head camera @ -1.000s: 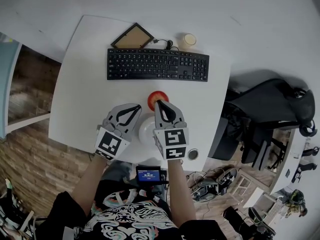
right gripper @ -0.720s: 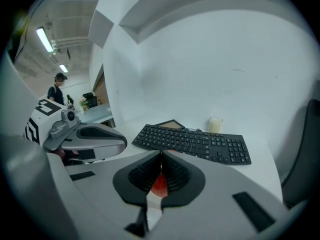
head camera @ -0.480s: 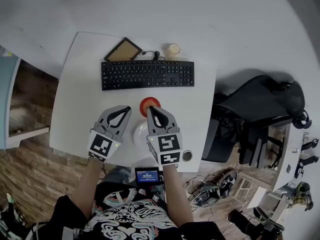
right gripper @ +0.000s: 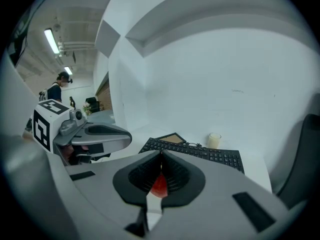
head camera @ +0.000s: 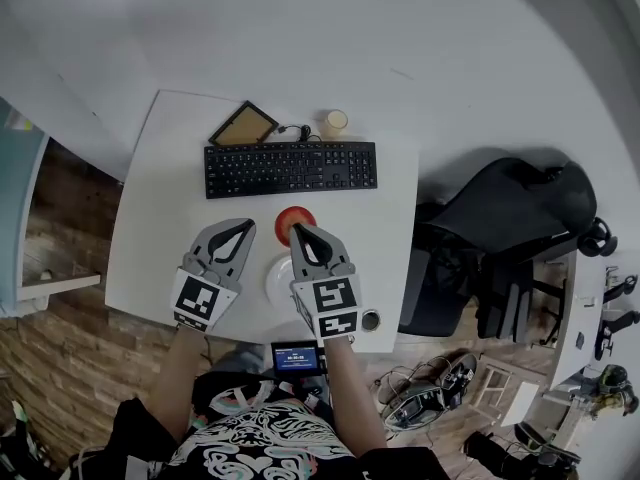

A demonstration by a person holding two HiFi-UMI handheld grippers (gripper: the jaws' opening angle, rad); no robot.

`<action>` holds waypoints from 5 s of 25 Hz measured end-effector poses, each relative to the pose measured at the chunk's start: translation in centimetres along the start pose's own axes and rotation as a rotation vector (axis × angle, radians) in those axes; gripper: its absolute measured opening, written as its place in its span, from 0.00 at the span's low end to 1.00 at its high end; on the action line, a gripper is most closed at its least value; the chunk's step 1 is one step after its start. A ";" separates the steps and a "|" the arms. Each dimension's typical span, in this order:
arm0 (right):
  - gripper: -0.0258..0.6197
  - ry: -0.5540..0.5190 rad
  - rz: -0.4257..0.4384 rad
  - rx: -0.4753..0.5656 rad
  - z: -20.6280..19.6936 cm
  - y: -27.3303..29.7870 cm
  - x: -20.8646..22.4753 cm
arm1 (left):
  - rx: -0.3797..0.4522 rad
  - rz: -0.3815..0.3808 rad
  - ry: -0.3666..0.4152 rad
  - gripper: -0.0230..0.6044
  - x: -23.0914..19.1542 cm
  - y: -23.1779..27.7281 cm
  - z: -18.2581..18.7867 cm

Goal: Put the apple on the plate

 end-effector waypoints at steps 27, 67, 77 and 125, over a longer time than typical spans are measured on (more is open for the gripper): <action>0.09 0.035 -0.002 -0.040 -6.4 -6.4 -0.5 | -0.032 -0.079 0.013 0.06 6.5 -1.2 -1.8; 0.09 0.121 0.069 -0.225 -15.2 -2.4 -2.4 | -0.169 -0.115 -0.047 0.06 7.3 0.5 -8.9; 0.09 0.156 0.080 -0.191 -15.1 -2.5 -2.0 | -0.182 -0.124 -0.049 0.06 7.3 0.8 -9.2; 0.09 0.116 -0.076 -0.062 -13.4 -7.1 0.3 | -0.119 -0.139 -0.031 0.06 8.2 -1.0 -6.0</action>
Point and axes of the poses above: the fingertips, and each gripper's own axes: y forward along the fingers, x to its right, z out of its top, the point moved 2 cm from there along -y, backward along the fingers, and after that the axes turned 8 degrees about -x, right-handed, at the moved point
